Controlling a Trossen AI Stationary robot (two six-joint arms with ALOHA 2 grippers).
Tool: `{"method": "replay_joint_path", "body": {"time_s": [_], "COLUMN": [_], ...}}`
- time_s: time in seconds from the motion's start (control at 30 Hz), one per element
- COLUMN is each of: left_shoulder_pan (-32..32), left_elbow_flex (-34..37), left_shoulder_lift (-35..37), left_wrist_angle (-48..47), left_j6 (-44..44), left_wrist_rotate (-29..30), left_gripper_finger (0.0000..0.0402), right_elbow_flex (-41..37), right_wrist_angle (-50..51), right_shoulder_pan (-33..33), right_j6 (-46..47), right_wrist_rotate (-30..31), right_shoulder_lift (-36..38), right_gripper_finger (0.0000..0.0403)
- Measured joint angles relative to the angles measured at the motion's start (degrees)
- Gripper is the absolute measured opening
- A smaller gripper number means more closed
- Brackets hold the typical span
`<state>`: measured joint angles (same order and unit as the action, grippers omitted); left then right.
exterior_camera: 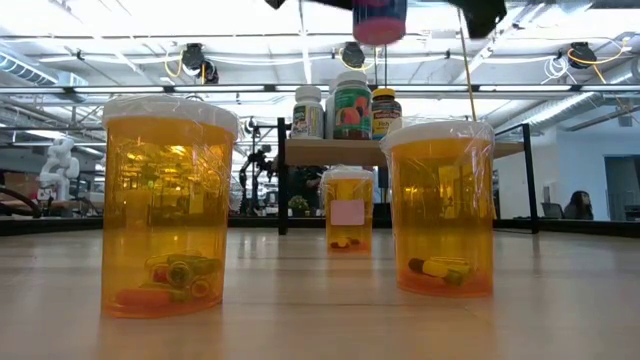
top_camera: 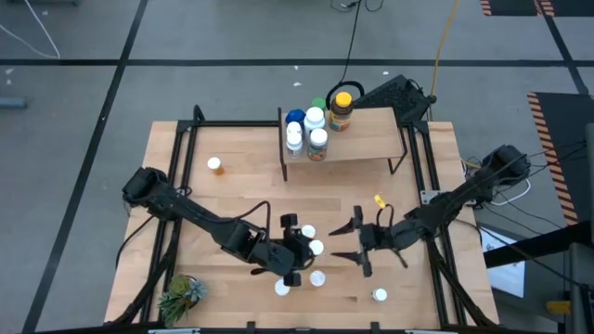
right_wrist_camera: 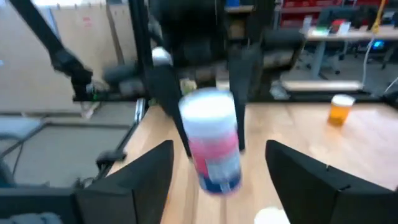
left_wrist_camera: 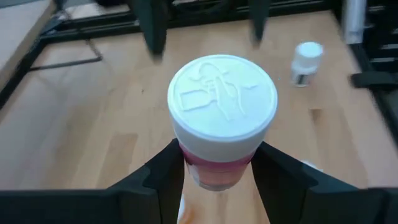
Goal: Pick and place medicine bottles onto shelf by color
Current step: Put the pink bottle on the shelf
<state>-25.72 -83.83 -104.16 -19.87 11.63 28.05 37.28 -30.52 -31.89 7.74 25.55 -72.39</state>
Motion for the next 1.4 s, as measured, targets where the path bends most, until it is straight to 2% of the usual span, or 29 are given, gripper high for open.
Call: {"method": "replay_joint_path", "body": {"time_s": [0.17,0.5,0.63,0.8,1.1,1.23,1.4], "left_shoulder_pan": [1.08,2.08,2.08,2.08,2.06,2.06,2.22], "left_elbow_flex": [-0.01,0.02,0.02,0.02,0.02,0.02,-0.02], "left_shoulder_lift": [-0.29,-1.4,-1.4,-1.38,-1.38,-1.4,-1.38], "left_wrist_angle": [-0.55,-0.97,-1.02,-1.06,-1.03,-0.03,-1.61], "left_j6": [0.91,1.63,1.62,1.56,4.89,6.48,7.11], "left_wrist_rotate": [0.55,0.44,0.35,0.35,0.26,0.26,0.63], "left_gripper_finger": [0.0174,0.0174,0.0175,0.0175,0.0175,0.0183,0.0227], "right_elbow_flex": [0.09,4.63,5.36,5.4,5.4,5.41,5.29], "right_wrist_angle": [-1.55,-1.59,-1.52,-1.38,-0.96,-0.92,2.36], "right_shoulder_pan": [0.03,3.24,4.51,5.28,5.28,5.3,5.73], "right_j6": [-2.67,-7.43,-6.47,-5.24,-5.5,-5.56,-5.77], "right_wrist_rotate": [-0.08,-0.35,-3.17,-3.23,-3.25,-3.03,-1.57], "right_shoulder_lift": [1.42,-6.34,-8.0,-8.36,-8.32,-8.23,-7.1], "right_gripper_finger": [0.0264,0.0265,0.0264,0.024,0.0158,0.0155,0.0165]}}
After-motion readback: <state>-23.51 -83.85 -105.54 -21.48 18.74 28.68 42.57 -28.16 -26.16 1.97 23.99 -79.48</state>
